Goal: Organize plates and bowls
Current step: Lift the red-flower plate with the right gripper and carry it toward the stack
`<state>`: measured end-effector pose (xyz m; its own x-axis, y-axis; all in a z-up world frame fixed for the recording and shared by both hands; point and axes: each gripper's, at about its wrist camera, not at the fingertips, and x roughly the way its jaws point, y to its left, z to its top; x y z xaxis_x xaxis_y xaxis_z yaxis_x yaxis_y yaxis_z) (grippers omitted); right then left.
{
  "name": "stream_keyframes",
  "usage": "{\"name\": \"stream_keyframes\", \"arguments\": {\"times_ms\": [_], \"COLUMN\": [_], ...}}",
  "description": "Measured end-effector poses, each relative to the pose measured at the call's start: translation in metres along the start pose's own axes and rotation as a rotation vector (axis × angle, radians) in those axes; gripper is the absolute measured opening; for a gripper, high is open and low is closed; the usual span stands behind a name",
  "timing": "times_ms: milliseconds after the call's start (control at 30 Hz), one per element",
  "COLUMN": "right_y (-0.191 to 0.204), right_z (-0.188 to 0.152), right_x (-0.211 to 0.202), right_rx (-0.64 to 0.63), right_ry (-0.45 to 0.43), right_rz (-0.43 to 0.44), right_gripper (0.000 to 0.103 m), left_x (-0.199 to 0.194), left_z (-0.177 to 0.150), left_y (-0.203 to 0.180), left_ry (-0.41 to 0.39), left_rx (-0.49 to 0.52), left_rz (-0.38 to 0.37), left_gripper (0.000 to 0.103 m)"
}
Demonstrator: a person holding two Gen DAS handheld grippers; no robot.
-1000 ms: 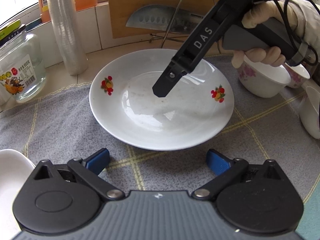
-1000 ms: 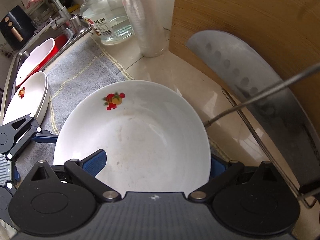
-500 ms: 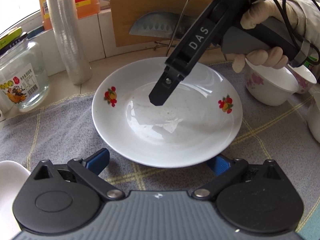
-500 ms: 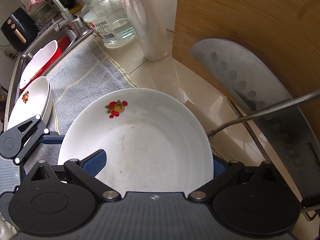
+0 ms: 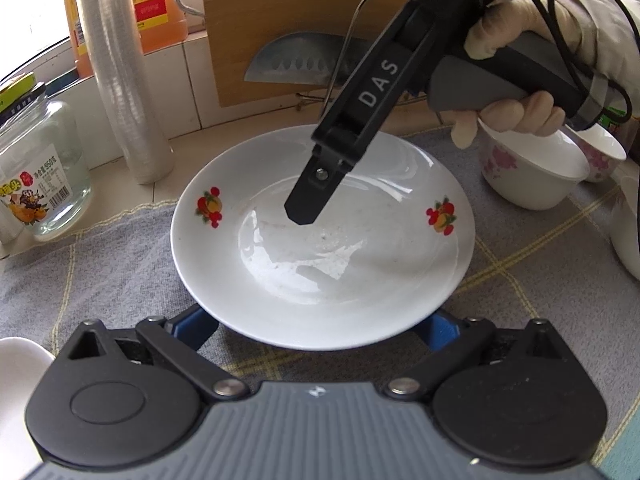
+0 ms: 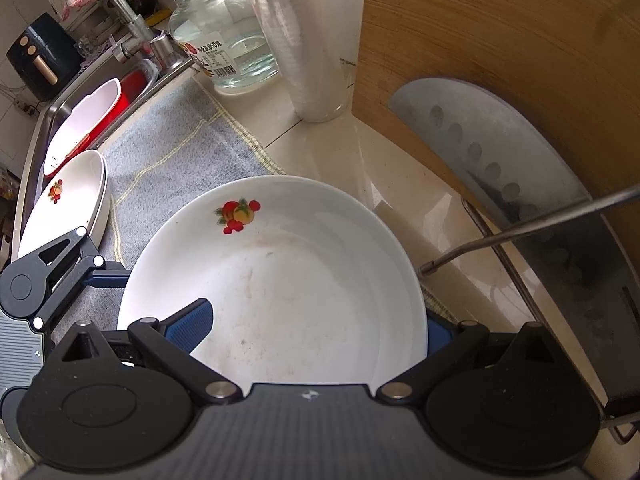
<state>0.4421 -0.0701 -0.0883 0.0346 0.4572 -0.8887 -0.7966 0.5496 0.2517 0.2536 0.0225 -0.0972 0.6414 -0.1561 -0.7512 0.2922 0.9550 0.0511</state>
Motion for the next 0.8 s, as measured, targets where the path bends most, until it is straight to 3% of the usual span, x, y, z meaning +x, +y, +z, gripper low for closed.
{"name": "stream_keyframes", "arguments": {"times_ms": [800], "right_y": [0.035], "right_z": [-0.02], "right_x": [-0.028], "right_rx": [0.023], "right_ry": [-0.039], "right_rz": [0.045], "right_gripper": [0.103], "left_x": [-0.042], "left_z": [-0.007], "left_y": [-0.004], "left_ry": [0.023], "left_rx": [0.047], "left_rz": [-0.001], "left_gripper": [0.101]}}
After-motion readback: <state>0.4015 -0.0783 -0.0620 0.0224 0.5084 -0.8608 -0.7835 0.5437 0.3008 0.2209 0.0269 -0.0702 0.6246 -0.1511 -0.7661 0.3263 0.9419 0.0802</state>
